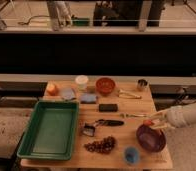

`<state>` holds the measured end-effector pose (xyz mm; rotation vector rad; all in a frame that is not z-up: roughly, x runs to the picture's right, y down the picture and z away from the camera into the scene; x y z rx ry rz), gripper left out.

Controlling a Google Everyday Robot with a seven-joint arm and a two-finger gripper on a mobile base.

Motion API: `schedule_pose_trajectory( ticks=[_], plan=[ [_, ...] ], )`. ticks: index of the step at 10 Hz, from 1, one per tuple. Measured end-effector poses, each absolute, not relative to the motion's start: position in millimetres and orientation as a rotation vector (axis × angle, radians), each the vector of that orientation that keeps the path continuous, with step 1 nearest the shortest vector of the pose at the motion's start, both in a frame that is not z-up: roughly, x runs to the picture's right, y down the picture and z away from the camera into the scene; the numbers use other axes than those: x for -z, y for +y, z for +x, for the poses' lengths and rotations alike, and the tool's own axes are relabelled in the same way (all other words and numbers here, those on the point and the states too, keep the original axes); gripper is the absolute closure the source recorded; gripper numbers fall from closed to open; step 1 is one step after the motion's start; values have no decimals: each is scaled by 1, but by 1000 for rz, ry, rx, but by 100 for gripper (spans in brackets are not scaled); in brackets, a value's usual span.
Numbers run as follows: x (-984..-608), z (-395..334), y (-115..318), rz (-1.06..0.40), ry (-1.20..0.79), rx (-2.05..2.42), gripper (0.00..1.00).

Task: Place pepper in plastic cup

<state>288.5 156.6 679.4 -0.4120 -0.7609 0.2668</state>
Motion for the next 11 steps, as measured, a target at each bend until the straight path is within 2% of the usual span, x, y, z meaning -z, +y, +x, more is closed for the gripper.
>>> schedule_pose_trajectory(
  ticks=[5, 11],
  plan=[
    [-623, 274, 142, -234, -1006, -350, 100],
    [-606, 218, 165, -301, -1204, -290, 100]
  ],
)
